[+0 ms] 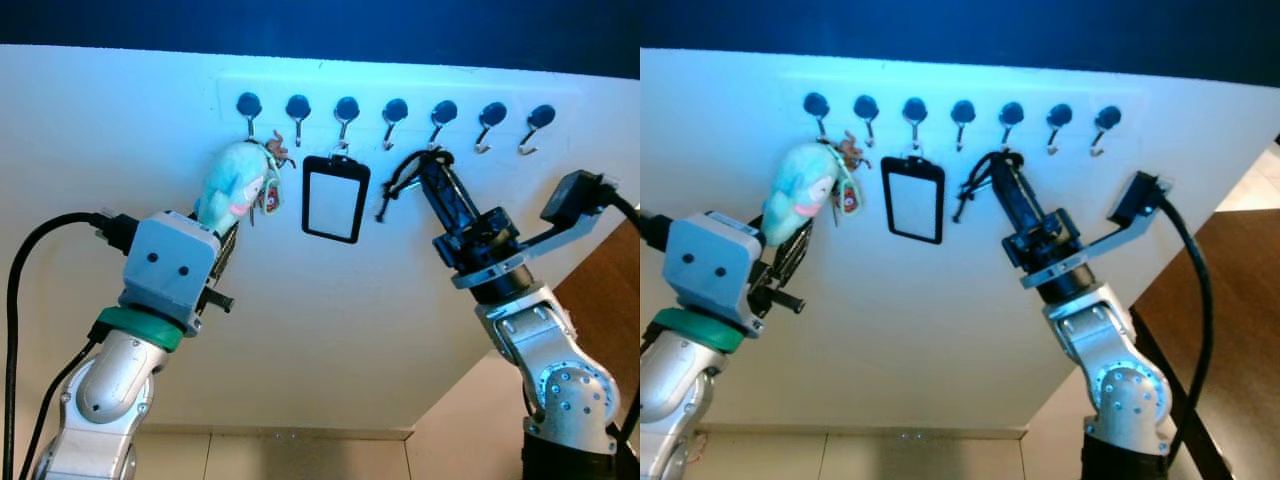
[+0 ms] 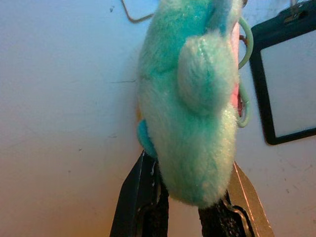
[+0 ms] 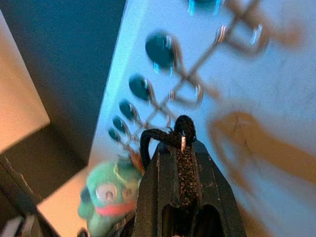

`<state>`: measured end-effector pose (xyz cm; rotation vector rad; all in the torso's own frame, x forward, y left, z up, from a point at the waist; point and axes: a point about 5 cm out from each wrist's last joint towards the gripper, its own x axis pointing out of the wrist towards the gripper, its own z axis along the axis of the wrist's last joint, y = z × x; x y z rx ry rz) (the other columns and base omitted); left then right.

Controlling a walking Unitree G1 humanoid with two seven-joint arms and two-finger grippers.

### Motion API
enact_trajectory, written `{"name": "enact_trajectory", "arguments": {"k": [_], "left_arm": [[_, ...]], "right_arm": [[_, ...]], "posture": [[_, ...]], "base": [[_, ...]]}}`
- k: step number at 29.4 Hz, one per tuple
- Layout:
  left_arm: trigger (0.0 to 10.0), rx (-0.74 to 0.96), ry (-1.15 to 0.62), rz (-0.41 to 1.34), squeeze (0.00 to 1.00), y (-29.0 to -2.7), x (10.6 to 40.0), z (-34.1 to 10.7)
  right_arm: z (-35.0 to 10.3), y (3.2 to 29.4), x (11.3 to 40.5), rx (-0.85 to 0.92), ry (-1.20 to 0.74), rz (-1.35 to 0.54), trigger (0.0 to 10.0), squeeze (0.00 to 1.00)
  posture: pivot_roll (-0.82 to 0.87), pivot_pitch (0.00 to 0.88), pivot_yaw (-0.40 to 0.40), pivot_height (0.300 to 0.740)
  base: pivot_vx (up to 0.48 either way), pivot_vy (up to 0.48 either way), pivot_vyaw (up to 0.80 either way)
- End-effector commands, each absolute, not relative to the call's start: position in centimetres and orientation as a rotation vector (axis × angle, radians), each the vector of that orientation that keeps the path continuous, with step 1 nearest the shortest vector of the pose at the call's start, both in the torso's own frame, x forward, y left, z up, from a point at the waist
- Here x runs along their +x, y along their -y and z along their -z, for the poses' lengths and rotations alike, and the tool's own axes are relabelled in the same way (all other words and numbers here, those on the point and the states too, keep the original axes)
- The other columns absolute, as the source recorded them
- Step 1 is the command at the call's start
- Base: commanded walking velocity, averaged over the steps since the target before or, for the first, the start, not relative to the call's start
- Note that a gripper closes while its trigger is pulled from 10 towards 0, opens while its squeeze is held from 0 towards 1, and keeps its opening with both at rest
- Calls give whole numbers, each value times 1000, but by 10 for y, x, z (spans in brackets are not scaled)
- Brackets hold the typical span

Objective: Hang keys on a hook

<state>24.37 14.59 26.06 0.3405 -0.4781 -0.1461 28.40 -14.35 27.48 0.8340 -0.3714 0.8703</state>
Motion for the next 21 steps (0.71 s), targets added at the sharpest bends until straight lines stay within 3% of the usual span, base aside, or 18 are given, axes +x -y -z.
{"name": "enact_trajectory", "arguments": {"k": [1,12,21], "left_arm": [[10000,344,469,155,0,-145,244,-259],[10000,340,464,158,0,-144,244,-257],[10000,338,462,167,0,-143,245,-256]], "right_arm": [[-271,139,280,785,354,-898,10000,0],[-240,147,281,637,262,-800,10000,0],[-281,152,287,329,469,-702,10000,0]], "posture": [[86,116,67,740],[79,120,70,740],[80,121,73,740]], "base": [[0,0,0],[0,0,0],[0,0,0]]}}
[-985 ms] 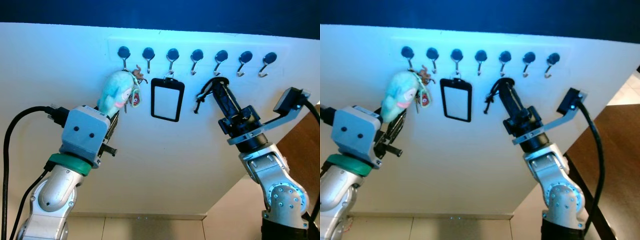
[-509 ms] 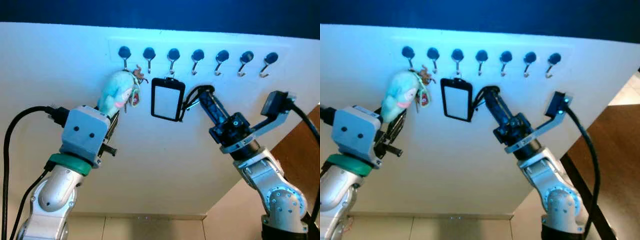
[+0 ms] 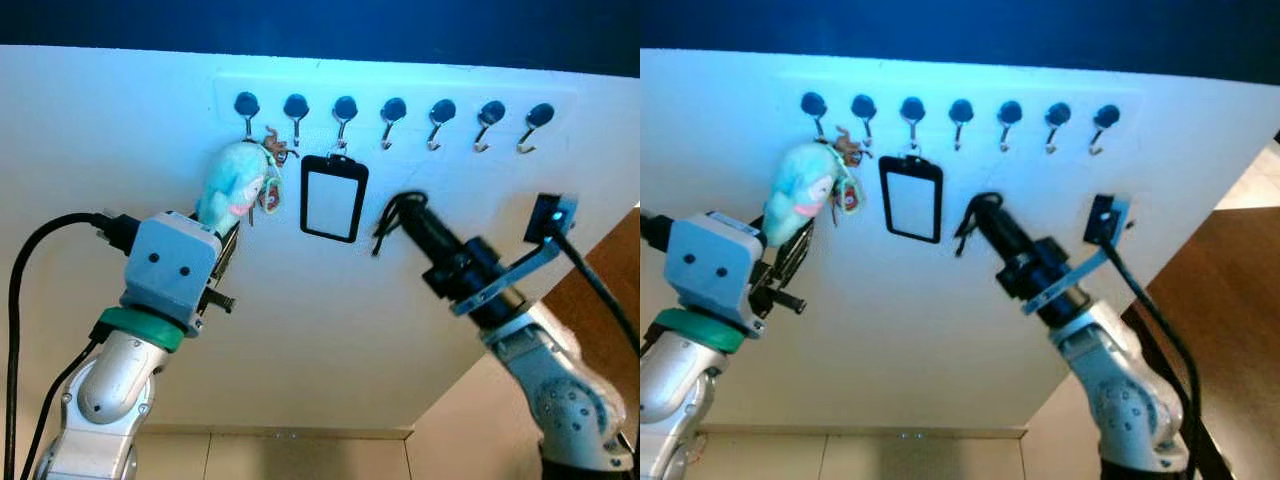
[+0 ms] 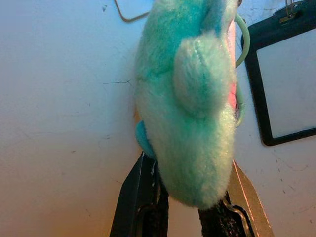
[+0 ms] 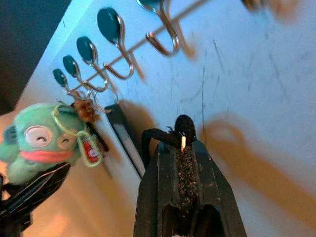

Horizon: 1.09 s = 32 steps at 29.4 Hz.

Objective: Hang keys on a hook

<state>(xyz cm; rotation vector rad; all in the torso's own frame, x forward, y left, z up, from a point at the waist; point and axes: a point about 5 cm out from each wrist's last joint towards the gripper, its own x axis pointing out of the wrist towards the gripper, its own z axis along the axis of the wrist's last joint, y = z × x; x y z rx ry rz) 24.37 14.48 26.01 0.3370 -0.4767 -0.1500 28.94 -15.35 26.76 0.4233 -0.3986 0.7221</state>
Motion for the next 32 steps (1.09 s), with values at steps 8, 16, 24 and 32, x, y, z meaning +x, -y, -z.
{"name": "enact_trajectory", "arguments": {"k": [8,16,24,32], "left_arm": [[10000,334,460,172,0,-141,246,-256],[10000,330,461,192,0,-139,248,-256],[10000,330,461,197,0,-139,248,-256],[10000,332,461,202,0,-138,248,-256]], "right_arm": [[-308,157,283,129,631,-567,10000,0],[-310,155,275,33,662,-512,10000,0],[-292,149,272,50,608,-532,10000,0],[-282,134,263,96,559,-690,10000,0]], "posture": [[72,122,77,740],[57,127,88,740],[56,131,92,740],[64,123,91,740]], "base": [[0,0,0],[0,0,0],[0,0,0],[0,0,0]]}}
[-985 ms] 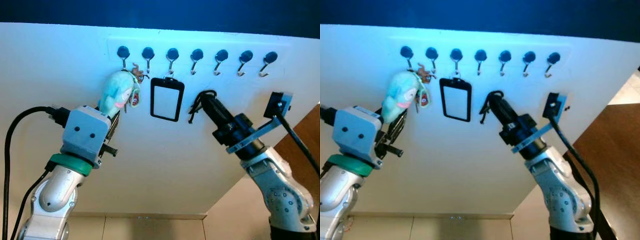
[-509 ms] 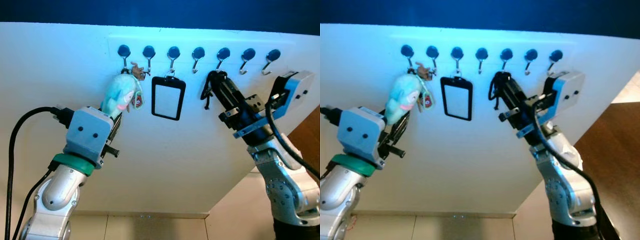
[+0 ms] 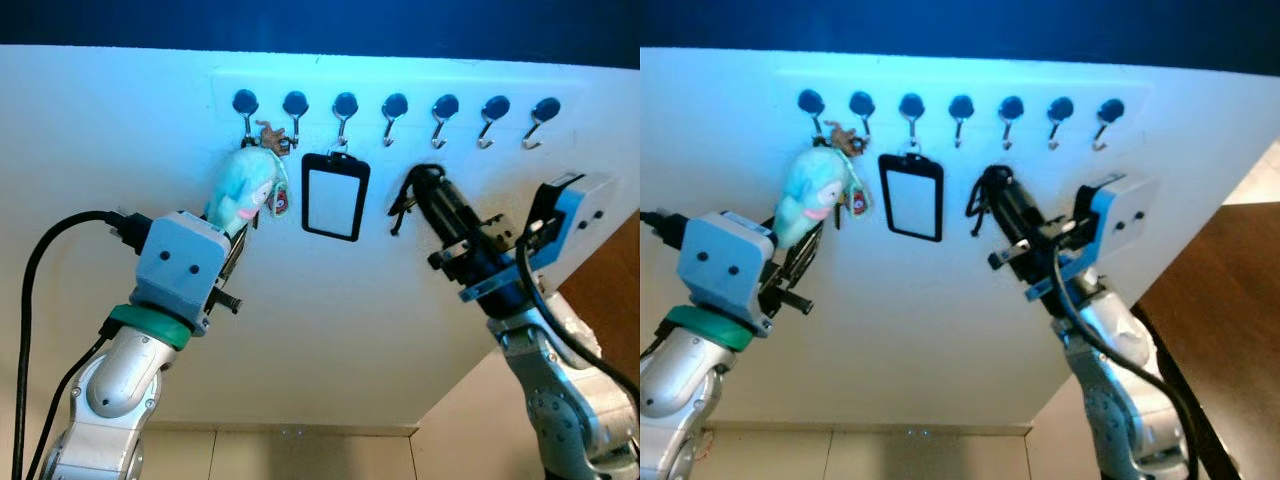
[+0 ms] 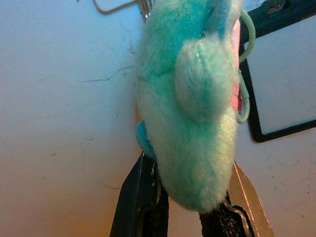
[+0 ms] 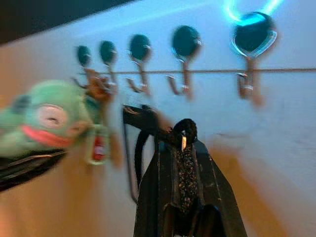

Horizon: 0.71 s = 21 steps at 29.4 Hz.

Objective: Hang keys on a hook

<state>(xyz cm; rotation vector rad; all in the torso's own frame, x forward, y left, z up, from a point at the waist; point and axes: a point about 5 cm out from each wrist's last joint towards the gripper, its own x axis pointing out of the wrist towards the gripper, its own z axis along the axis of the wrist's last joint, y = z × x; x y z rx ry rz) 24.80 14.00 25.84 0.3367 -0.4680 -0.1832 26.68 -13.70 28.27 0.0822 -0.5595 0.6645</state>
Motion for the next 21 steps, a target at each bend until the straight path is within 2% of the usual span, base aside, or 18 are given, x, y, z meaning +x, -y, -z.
{"name": "enact_trajectory", "arguments": {"k": [1,21], "left_arm": [[10000,332,461,201,0,-138,248,-256],[10000,330,463,196,0,-137,247,-254]], "right_arm": [[-284,134,263,103,565,-694,10000,0],[-301,123,276,227,621,-745,10000,0]], "posture": [[63,121,91,740],[79,106,79,740]], "base": [[0,0,0],[0,0,0]]}}
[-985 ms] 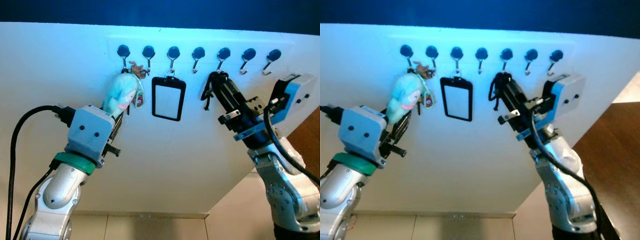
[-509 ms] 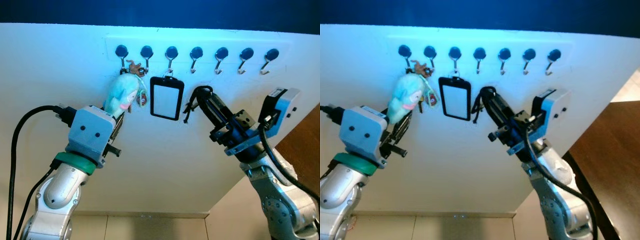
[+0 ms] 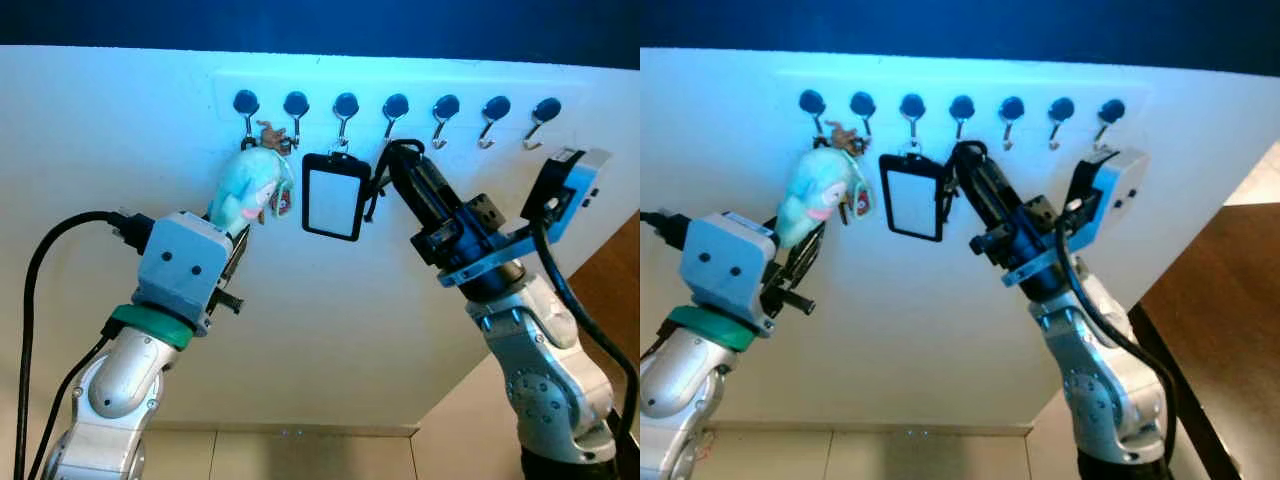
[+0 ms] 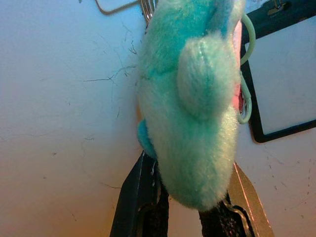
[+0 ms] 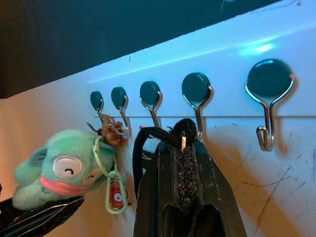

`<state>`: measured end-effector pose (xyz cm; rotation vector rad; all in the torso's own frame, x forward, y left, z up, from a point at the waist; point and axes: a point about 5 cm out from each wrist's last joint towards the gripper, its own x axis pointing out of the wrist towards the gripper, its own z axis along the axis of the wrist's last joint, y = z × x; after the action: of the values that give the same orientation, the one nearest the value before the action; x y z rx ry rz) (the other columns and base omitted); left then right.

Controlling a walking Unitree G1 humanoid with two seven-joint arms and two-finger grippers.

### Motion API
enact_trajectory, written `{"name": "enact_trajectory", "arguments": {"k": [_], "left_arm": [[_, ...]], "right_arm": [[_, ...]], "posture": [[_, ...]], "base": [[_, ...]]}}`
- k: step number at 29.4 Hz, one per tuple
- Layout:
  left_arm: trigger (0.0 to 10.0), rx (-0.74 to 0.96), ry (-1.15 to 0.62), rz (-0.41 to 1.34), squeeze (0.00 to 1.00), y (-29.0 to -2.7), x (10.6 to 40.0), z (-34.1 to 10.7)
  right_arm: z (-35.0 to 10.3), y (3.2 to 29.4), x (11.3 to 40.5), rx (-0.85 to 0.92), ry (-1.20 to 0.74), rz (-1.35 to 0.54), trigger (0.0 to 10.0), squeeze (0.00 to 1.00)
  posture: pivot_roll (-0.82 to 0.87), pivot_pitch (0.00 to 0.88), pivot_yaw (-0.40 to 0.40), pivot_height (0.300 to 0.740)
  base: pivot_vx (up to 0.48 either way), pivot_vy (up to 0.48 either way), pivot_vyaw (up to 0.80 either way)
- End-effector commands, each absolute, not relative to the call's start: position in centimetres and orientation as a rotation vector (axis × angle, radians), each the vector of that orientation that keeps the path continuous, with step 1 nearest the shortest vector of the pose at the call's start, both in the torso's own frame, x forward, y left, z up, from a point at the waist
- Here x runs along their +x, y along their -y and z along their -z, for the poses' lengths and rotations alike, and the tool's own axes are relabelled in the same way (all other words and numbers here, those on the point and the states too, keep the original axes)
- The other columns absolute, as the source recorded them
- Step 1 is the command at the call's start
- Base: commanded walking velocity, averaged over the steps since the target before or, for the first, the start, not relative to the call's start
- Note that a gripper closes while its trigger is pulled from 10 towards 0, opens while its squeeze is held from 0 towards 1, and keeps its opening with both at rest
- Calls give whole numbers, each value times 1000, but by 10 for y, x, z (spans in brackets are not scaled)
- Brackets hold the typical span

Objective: Hang keys on a hook

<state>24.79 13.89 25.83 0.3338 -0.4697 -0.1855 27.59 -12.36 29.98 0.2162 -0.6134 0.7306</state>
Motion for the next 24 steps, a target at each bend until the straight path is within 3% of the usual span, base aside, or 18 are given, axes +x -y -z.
{"name": "enact_trajectory", "arguments": {"k": [1,24], "left_arm": [[10000,329,463,194,0,-137,247,-254],[10000,327,456,195,0,-137,246,-253]], "right_arm": [[-302,122,278,233,619,-750,10000,0],[-299,112,287,403,568,-758,10000,0]], "posture": [[79,106,79,740],[81,113,81,740]], "base": [[0,0,0],[0,0,0]]}}
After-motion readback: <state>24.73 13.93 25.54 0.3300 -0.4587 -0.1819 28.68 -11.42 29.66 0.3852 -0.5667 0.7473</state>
